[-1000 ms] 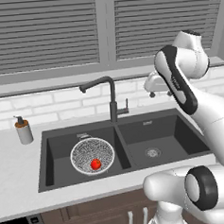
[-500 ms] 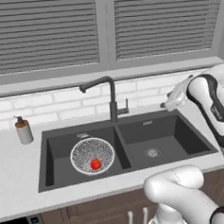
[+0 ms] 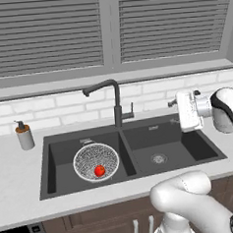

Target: Put the colander in the sink, put the apple in the colander, and turn on the sink faucet and pour water over the colander.

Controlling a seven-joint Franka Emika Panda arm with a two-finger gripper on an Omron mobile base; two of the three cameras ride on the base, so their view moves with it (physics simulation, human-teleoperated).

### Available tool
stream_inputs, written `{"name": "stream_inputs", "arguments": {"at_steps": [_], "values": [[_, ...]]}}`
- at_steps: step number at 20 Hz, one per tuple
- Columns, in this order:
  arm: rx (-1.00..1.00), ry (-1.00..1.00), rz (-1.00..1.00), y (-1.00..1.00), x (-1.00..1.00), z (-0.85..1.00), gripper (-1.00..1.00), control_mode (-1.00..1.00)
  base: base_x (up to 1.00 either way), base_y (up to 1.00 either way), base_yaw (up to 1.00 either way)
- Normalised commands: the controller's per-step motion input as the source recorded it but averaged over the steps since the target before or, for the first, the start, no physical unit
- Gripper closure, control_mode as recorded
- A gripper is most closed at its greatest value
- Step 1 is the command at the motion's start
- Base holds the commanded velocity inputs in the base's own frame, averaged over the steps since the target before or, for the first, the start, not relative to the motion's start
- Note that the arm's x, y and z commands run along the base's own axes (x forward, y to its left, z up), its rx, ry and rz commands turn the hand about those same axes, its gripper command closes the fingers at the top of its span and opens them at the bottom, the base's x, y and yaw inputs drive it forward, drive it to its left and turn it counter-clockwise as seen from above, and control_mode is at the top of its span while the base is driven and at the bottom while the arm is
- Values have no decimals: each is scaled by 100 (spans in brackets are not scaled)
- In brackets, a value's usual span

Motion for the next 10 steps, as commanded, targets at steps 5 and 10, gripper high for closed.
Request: {"name": "stream_inputs", "arguments": {"at_steps": [5, 10], "values": [[3, -14, 18, 1, 35, -14, -100, -100, 0, 0, 0], [16, 2, -3, 0, 35, -3, -100, -100, 0, 0, 0]]}}
